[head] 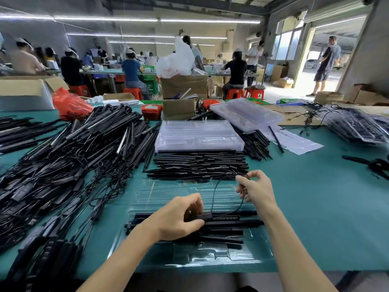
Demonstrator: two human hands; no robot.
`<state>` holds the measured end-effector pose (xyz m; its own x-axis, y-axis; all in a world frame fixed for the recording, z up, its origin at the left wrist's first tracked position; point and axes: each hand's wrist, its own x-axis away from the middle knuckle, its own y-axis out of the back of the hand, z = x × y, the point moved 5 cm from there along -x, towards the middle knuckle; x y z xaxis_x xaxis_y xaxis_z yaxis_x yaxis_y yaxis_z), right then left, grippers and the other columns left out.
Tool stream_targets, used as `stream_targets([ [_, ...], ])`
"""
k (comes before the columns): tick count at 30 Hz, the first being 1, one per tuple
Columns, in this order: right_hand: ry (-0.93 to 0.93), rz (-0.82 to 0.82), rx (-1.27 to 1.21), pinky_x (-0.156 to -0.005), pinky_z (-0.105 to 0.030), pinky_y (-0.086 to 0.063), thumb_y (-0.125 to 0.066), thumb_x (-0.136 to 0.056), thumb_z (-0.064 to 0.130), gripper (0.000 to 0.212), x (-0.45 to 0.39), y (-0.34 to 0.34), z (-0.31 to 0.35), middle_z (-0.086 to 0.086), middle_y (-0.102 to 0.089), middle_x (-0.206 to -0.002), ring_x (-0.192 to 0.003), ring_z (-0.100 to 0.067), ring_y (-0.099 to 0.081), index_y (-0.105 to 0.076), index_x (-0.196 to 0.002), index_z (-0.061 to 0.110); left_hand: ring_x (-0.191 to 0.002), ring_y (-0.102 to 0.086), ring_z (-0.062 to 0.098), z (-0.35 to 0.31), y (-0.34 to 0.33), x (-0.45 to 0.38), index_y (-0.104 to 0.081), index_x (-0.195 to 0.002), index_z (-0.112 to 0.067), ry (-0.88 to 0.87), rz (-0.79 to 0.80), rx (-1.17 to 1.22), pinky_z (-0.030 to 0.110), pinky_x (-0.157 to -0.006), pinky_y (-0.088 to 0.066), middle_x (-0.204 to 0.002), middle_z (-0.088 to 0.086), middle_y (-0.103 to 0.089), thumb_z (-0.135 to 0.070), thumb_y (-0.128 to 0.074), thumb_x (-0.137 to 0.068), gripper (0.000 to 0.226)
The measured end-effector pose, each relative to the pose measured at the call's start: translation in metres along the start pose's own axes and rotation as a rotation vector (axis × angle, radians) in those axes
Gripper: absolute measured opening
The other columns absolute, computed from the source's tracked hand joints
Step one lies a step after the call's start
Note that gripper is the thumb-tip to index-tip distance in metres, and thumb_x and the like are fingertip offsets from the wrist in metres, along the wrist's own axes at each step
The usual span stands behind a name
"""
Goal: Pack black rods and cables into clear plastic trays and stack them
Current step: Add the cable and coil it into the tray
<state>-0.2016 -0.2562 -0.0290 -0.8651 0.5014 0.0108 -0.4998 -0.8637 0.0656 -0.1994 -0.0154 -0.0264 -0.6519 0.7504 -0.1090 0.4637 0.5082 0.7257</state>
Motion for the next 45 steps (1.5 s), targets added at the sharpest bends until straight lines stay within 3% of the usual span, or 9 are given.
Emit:
stream_targets([
  [4, 0.046, 0.053, 0.012, -0.039, -0.021, -0.034, -0.069, -0.089, 0.014, 0.021, 0.001, 0.003, 0.002, -0.008, -0.070, -0.062, -0.046, -0.012, -0.049, -0.057, -0.105, 0.022, -0.069, -0.056, 0.004, -0.003, -0.002, 0.006, -0.058, -0.094, -0.030, 0.002, 0.024, 0.026, 0.023, -0.068, -0.050, -0.082, -0.007, -0.066, -0.031, -0.066, -0.094, 0.007],
  [8, 0.061, 0.151, 0.052, -0.037, -0.020, -0.031, -0.069, -0.089, 0.010, 0.009, 0.001, 0.003, -0.004, -0.013, -0.068, -0.059, -0.042, -0.011, -0.046, -0.068, -0.098, 0.007, -0.074, -0.057, 0.010, -0.007, -0.008, 0.015, -0.064, -0.098, -0.031, 0.003, 0.082, -0.056, 0.026, -0.070, -0.050, -0.085, -0.009, -0.065, -0.034, -0.062, -0.097, 0.004],
  [14, 0.094, 0.086, 0.025, -0.034, -0.019, -0.033, -0.071, -0.088, 0.007, 0.007, 0.003, 0.004, -0.015, -0.012, -0.065, -0.057, -0.041, -0.011, -0.055, -0.068, -0.094, 0.007, -0.084, -0.060, 0.004, -0.012, -0.014, 0.022, -0.071, -0.098, -0.022, 0.002, 0.116, -0.141, 0.023, -0.077, -0.052, -0.092, -0.012, -0.066, -0.022, -0.062, -0.098, 0.009],
  [18, 0.121, 0.080, 0.055, -0.033, -0.021, -0.033, -0.069, -0.088, 0.008, 0.006, 0.002, 0.001, -0.015, -0.011, -0.066, -0.056, -0.041, -0.009, -0.055, -0.067, -0.093, 0.008, -0.070, -0.057, 0.008, -0.020, -0.015, 0.026, -0.058, -0.102, -0.032, 0.012, 0.101, -0.145, 0.025, -0.063, -0.047, -0.083, -0.011, -0.065, -0.042, -0.055, -0.099, 0.011],
  [21, 0.130, 0.080, 0.063, -0.033, -0.021, -0.033, -0.068, -0.088, 0.007, 0.005, 0.001, -0.002, -0.014, -0.011, -0.066, -0.055, -0.040, -0.009, -0.054, -0.066, -0.093, 0.008, -0.063, -0.053, 0.002, -0.026, -0.020, 0.033, -0.052, -0.102, -0.035, 0.018, 0.138, -0.162, 0.014, -0.056, -0.036, -0.081, -0.012, -0.063, -0.065, -0.070, -0.080, 0.041],
  [23, 0.130, 0.081, 0.064, -0.033, -0.021, -0.032, -0.068, -0.087, 0.007, 0.005, 0.000, -0.001, -0.015, -0.011, -0.066, -0.055, -0.040, -0.009, -0.055, -0.067, -0.092, 0.008, -0.061, -0.051, 0.002, -0.027, -0.022, 0.034, -0.053, -0.103, -0.036, 0.039, 0.151, -0.126, 0.013, -0.056, -0.037, -0.082, -0.011, -0.063, -0.059, -0.078, -0.076, 0.044],
  [30, 0.176, 0.123, 0.063, -0.039, -0.012, -0.032, -0.072, -0.082, 0.005, 0.009, 0.001, 0.006, -0.013, -0.009, -0.058, -0.048, -0.039, -0.010, -0.041, -0.069, -0.083, 0.013, -0.086, -0.060, 0.006, -0.024, -0.011, 0.037, -0.069, -0.115, -0.039, 0.066, 0.174, -0.068, 0.031, -0.082, -0.053, -0.097, -0.020, -0.062, -0.046, -0.073, -0.088, 0.028],
  [38, 0.171, 0.359, -0.008, -0.040, -0.017, -0.029, -0.072, -0.065, 0.012, 0.007, 0.015, 0.006, 0.001, -0.005, -0.042, -0.045, -0.037, -0.016, -0.035, -0.068, -0.071, 0.013, -0.090, -0.051, -0.002, -0.019, -0.018, 0.041, -0.069, -0.120, -0.046, 0.053, 0.179, -0.221, 0.019, -0.076, -0.046, -0.102, -0.021, -0.049, -0.034, -0.071, -0.092, 0.030],
  [45, 0.166, 0.500, 0.008, -0.044, -0.021, -0.023, -0.074, -0.062, 0.018, 0.014, 0.020, 0.008, 0.003, -0.007, -0.045, -0.051, -0.043, -0.017, -0.036, -0.070, -0.075, 0.014, -0.083, -0.058, 0.007, -0.011, -0.017, 0.036, -0.069, -0.099, -0.039, 0.108, 0.197, -0.037, 0.036, -0.080, -0.051, -0.092, -0.013, -0.064, -0.035, -0.080, -0.083, 0.020],
])
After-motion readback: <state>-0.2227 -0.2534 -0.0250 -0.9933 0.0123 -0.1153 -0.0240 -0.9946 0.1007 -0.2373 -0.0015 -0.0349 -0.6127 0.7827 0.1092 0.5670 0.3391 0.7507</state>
